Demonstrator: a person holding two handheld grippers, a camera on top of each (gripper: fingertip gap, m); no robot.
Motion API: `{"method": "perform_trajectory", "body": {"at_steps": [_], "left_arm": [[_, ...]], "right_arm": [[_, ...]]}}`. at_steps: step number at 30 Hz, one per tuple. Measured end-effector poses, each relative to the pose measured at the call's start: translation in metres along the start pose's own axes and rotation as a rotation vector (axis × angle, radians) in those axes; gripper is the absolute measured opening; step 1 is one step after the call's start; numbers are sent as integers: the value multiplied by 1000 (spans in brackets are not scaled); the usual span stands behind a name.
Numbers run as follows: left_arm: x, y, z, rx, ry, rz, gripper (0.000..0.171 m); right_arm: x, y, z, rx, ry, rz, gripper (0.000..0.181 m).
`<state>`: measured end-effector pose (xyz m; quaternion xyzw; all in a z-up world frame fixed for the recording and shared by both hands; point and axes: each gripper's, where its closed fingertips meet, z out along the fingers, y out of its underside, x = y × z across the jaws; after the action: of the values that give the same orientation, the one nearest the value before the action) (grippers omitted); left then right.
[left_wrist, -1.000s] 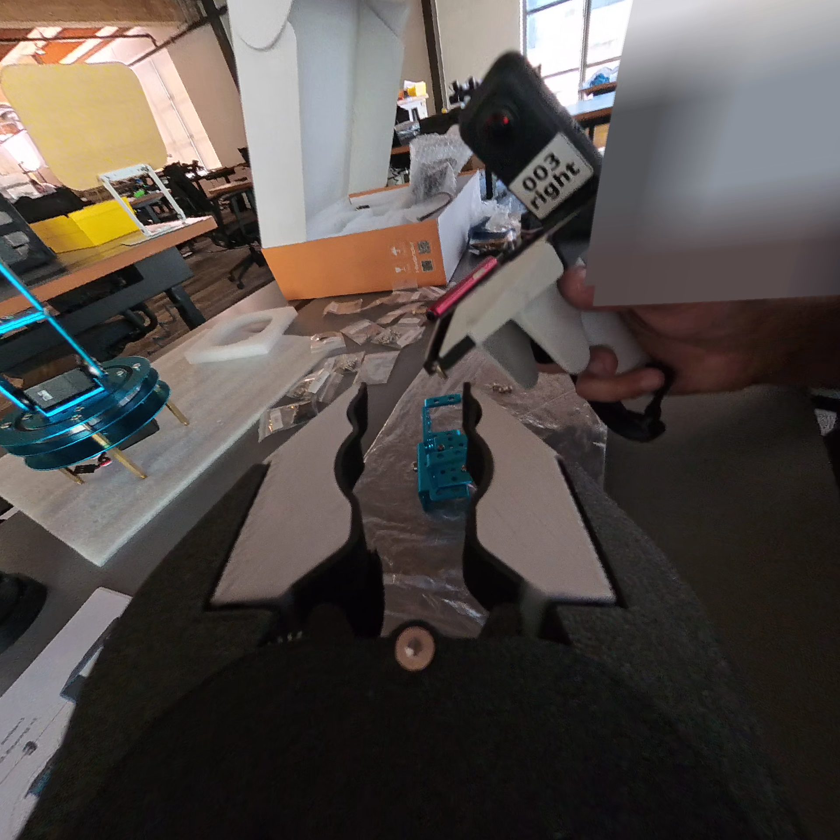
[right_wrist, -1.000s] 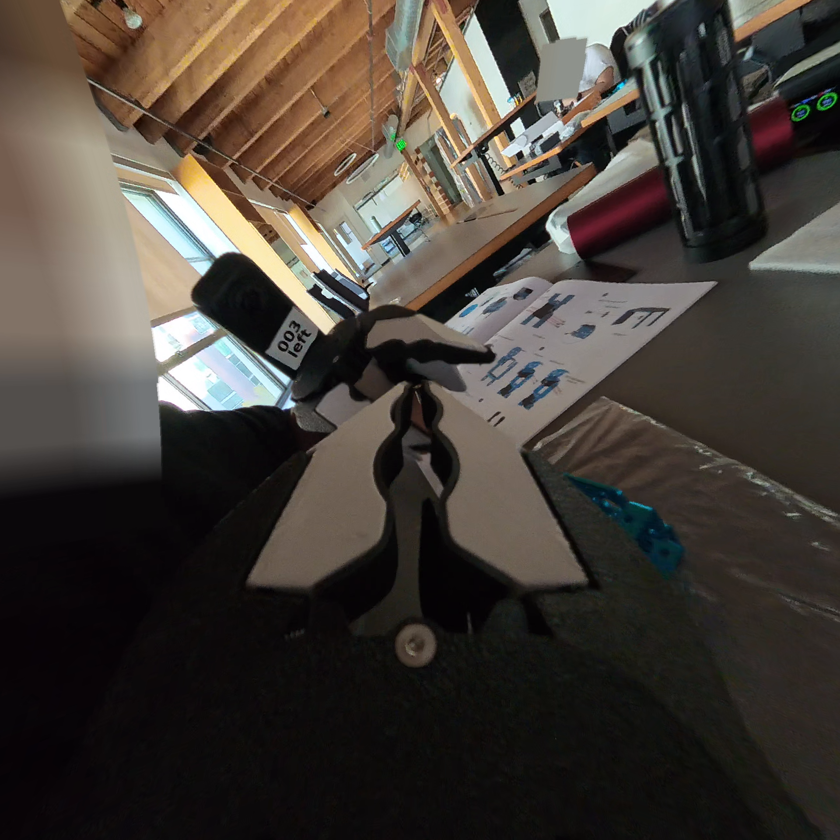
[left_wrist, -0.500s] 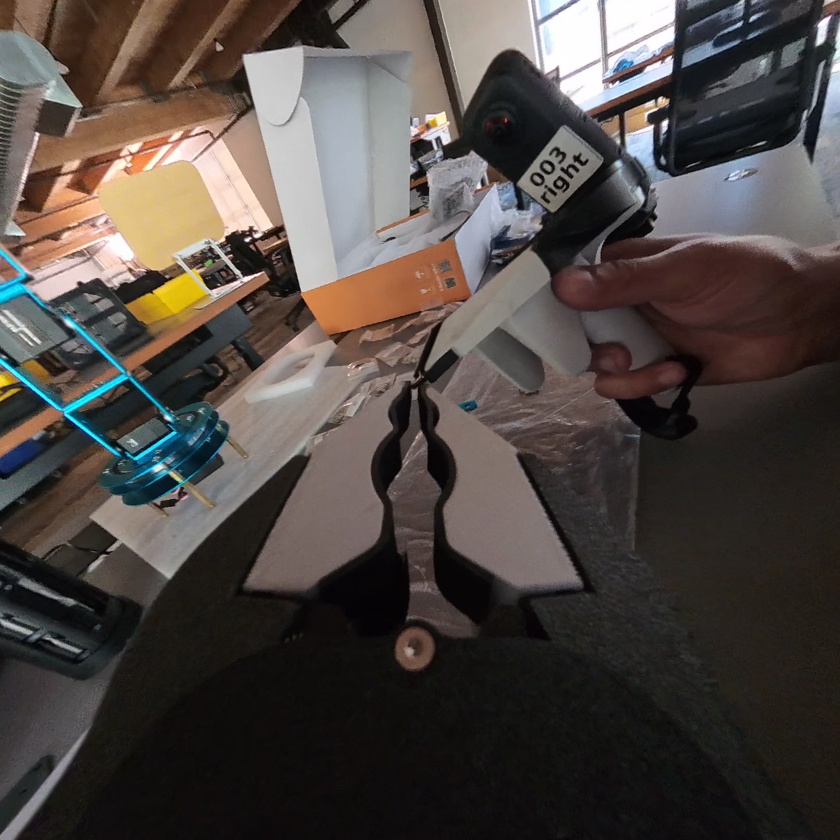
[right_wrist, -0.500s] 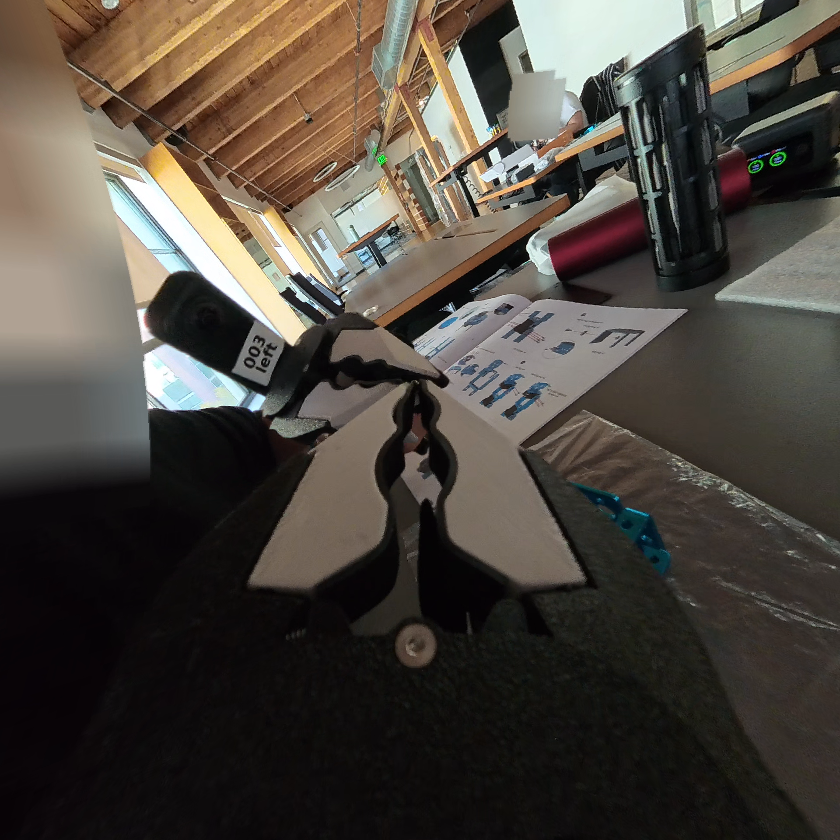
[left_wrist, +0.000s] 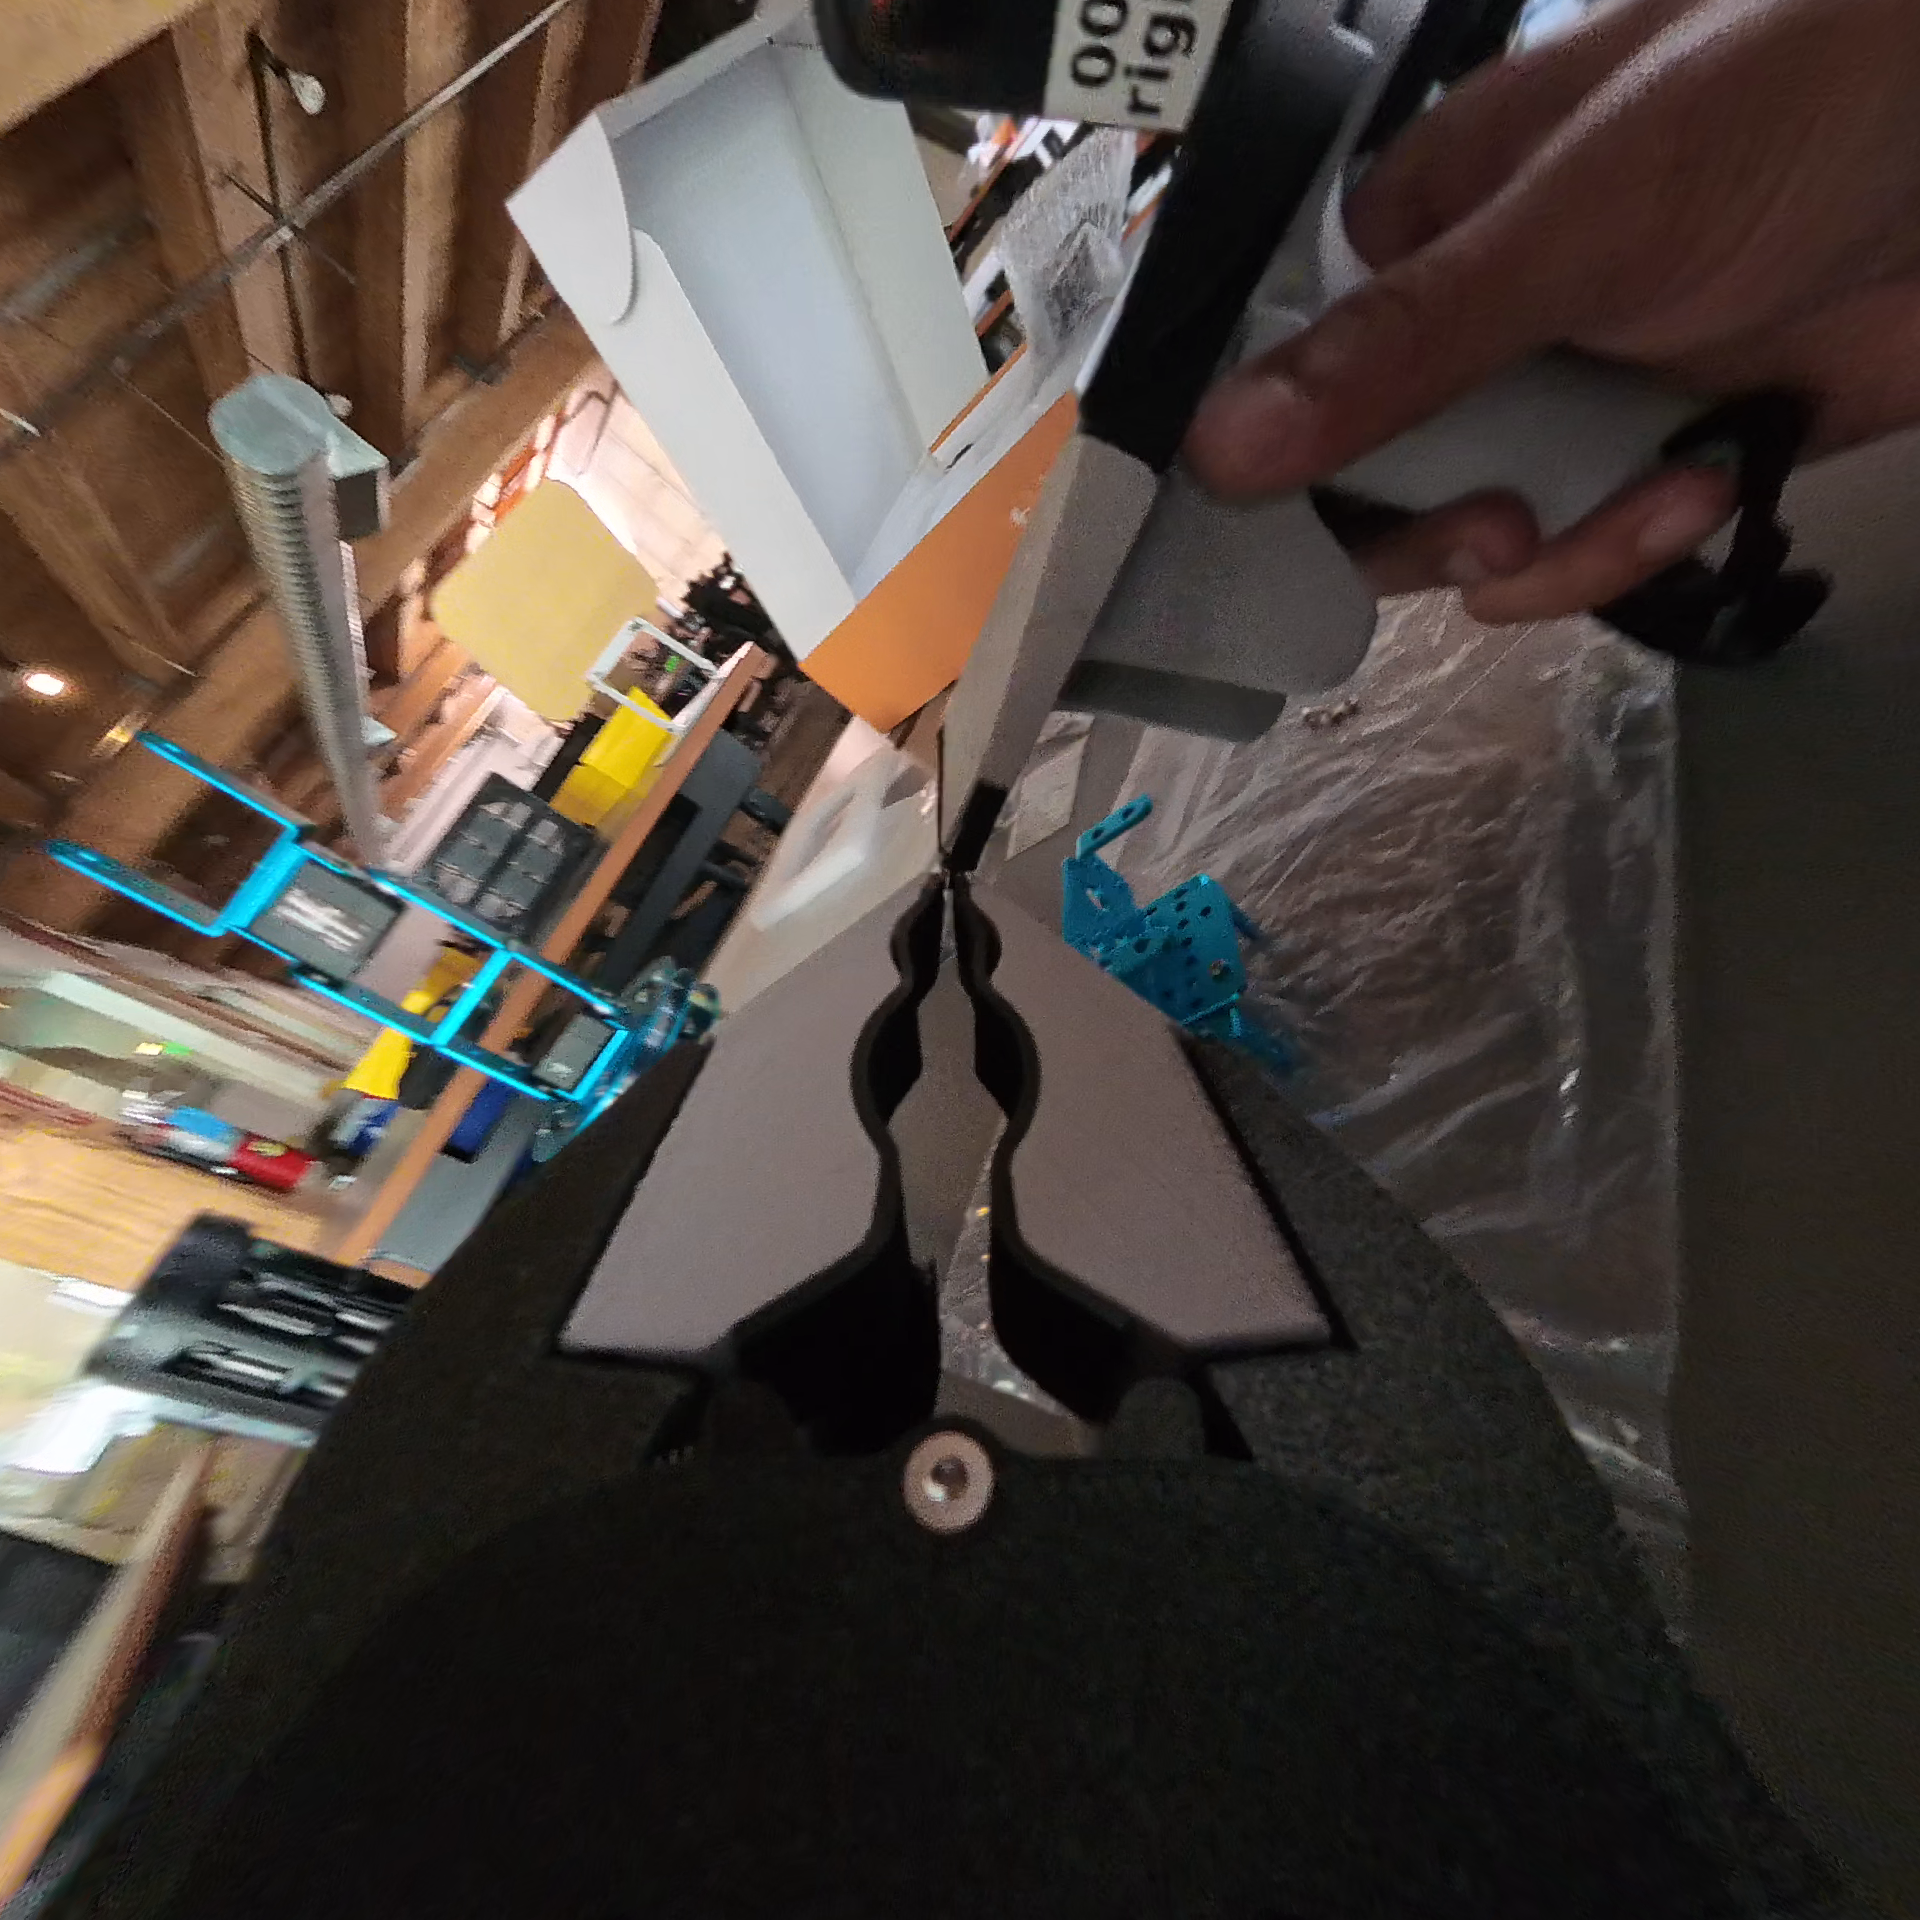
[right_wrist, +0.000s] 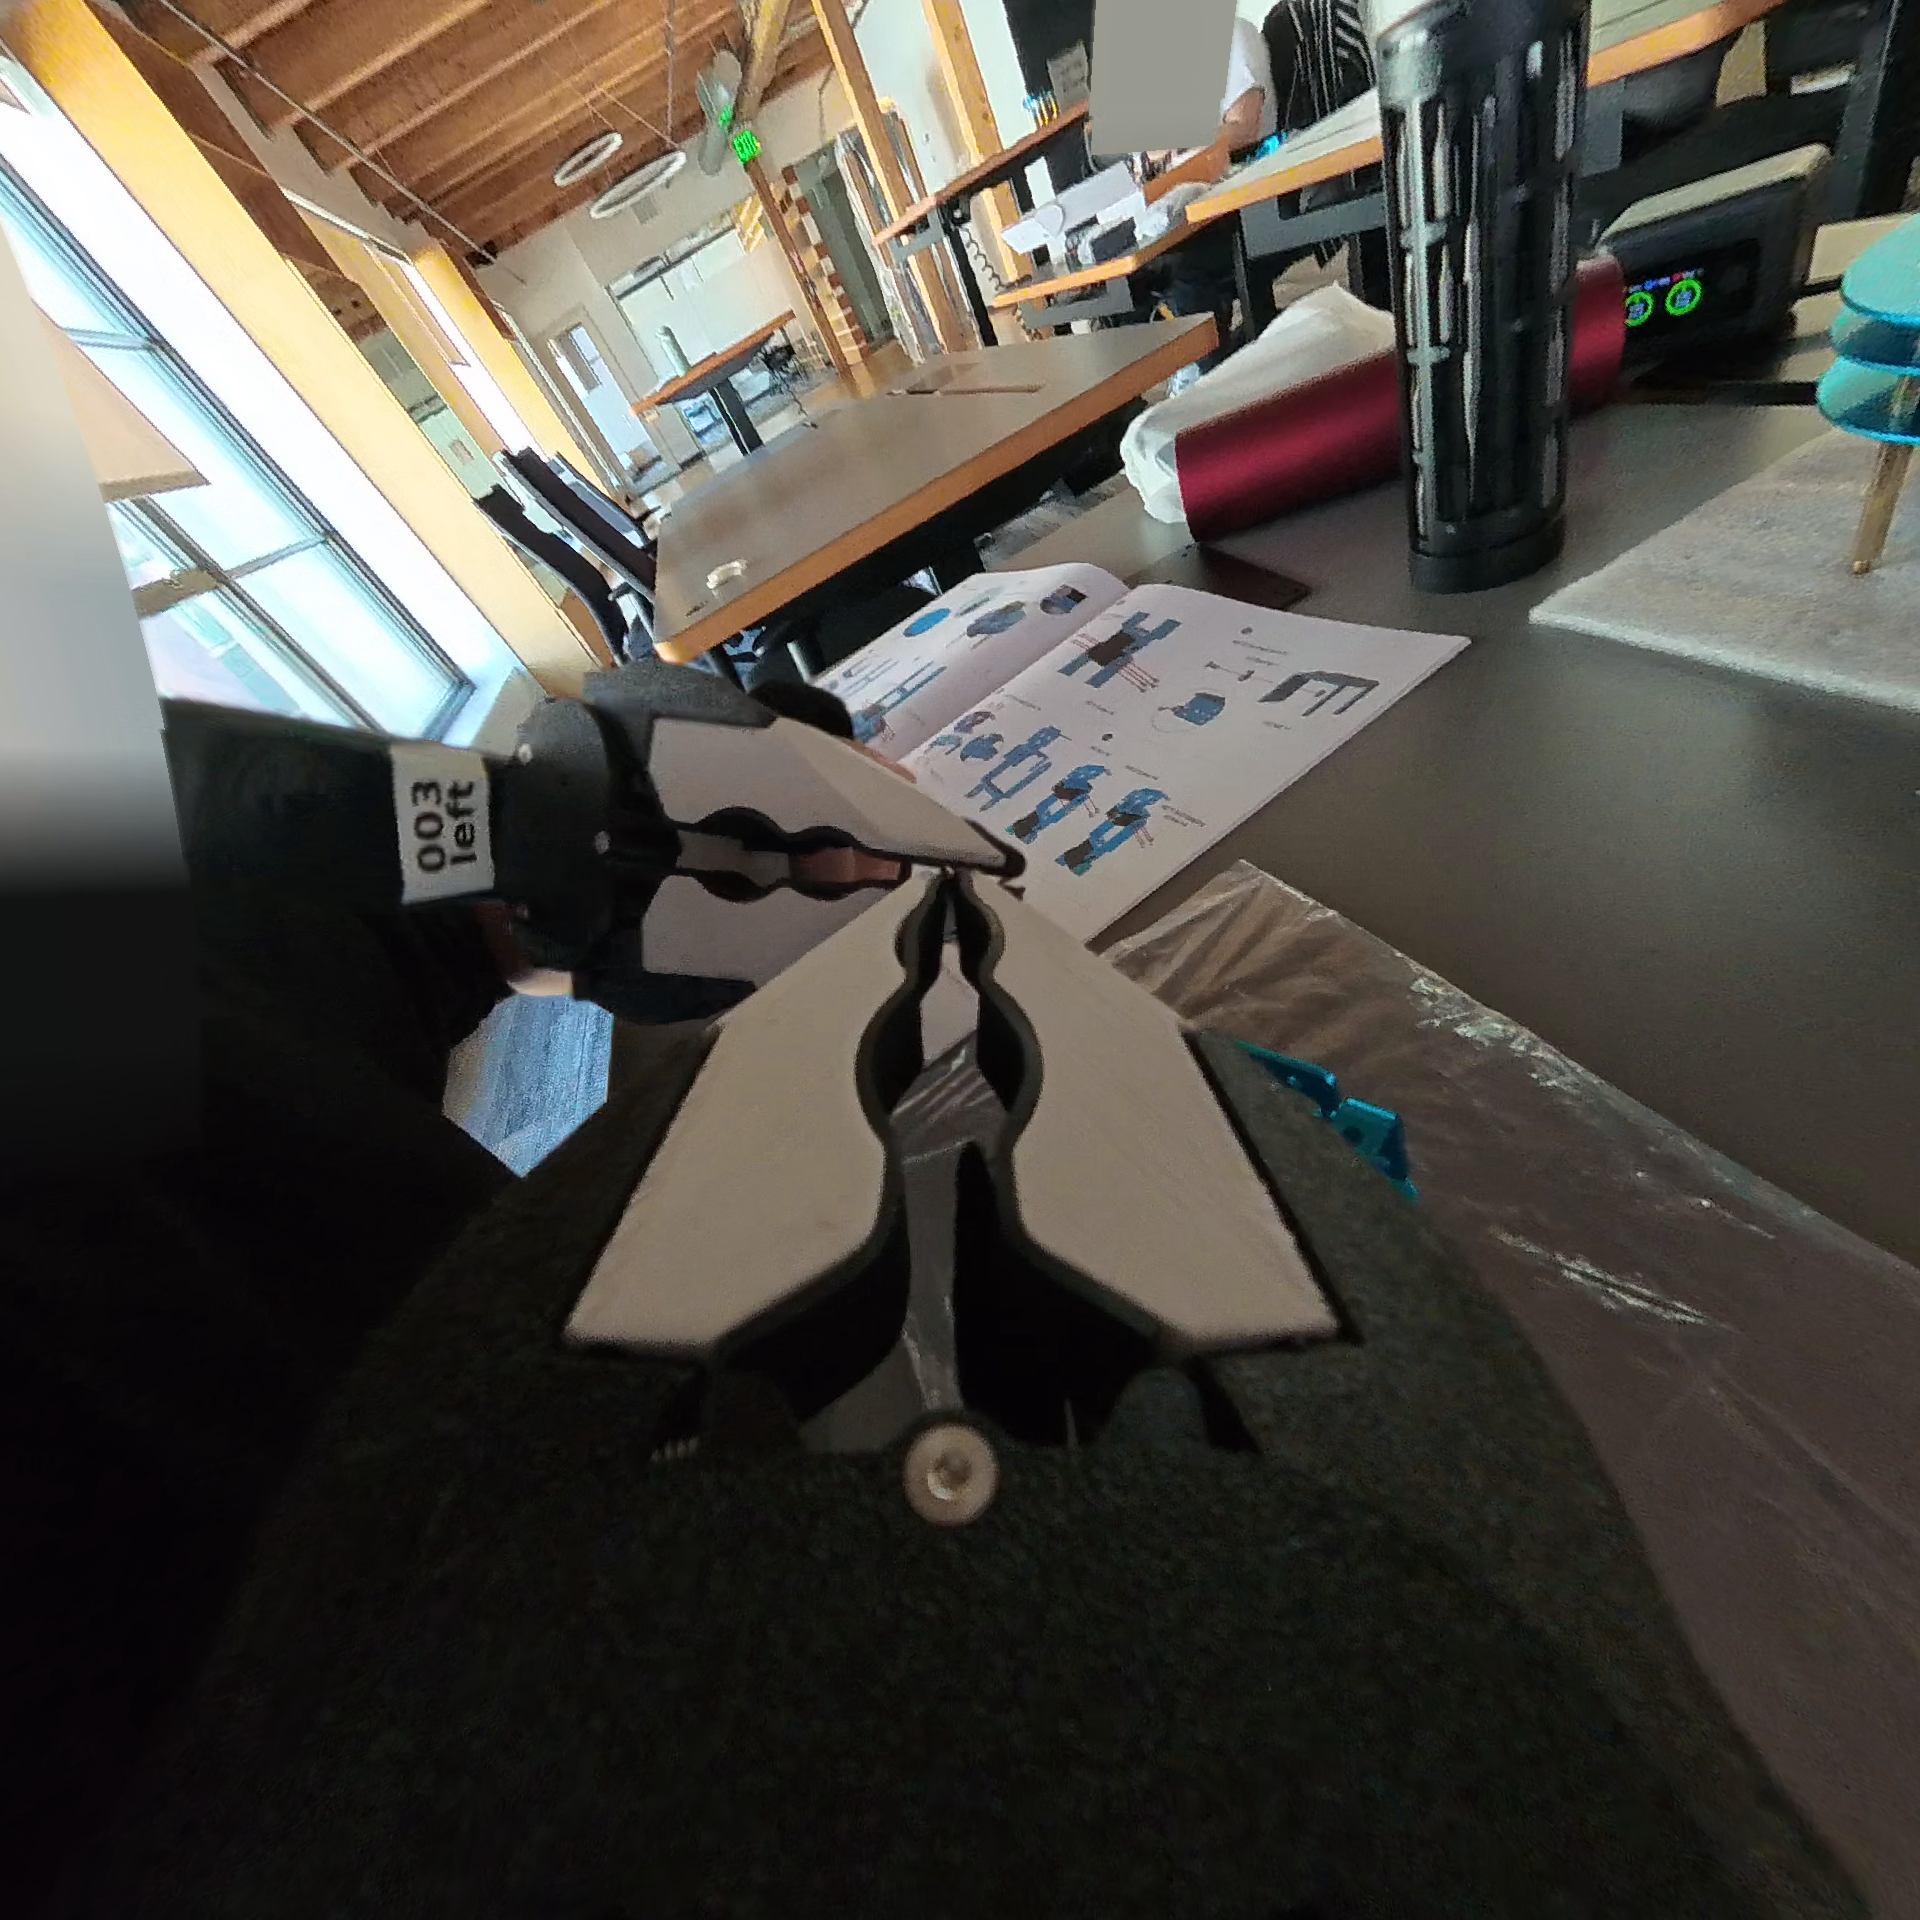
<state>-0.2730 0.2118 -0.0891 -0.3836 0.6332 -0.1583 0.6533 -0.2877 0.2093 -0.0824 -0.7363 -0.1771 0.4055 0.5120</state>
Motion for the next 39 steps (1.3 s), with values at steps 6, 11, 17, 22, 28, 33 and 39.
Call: {"method": "perform_trajectory", "body": {"at_steps": [6, 11, 17, 22, 28, 33, 39], "left_arm": [[3, 2, 1, -17, -43, 134, 1], [4, -1, 1, -2, -26, 98, 1], [3, 8, 3, -28, -21, 55, 0], [-2, 20, 6, -67, 24, -84, 6], [6, 26, 9, -91, 209, -367, 28], [22, 23, 9, -118, 359, -503, 49], [40, 25, 11, -149, 444, -520, 49]], "right_arm": [[2, 5, -2, -15, -56, 107, 0], [0, 5, -4, 3, -129, 201, 0], [3, 2, -12, 22, -146, 229, 0], [15, 17, -26, -41, -111, 275, 0], [43, 53, -44, -155, 6, 403, 0], [51, 55, -47, -143, -8, 558, 0], [51, 56, -42, -106, -34, 724, 0]]}}
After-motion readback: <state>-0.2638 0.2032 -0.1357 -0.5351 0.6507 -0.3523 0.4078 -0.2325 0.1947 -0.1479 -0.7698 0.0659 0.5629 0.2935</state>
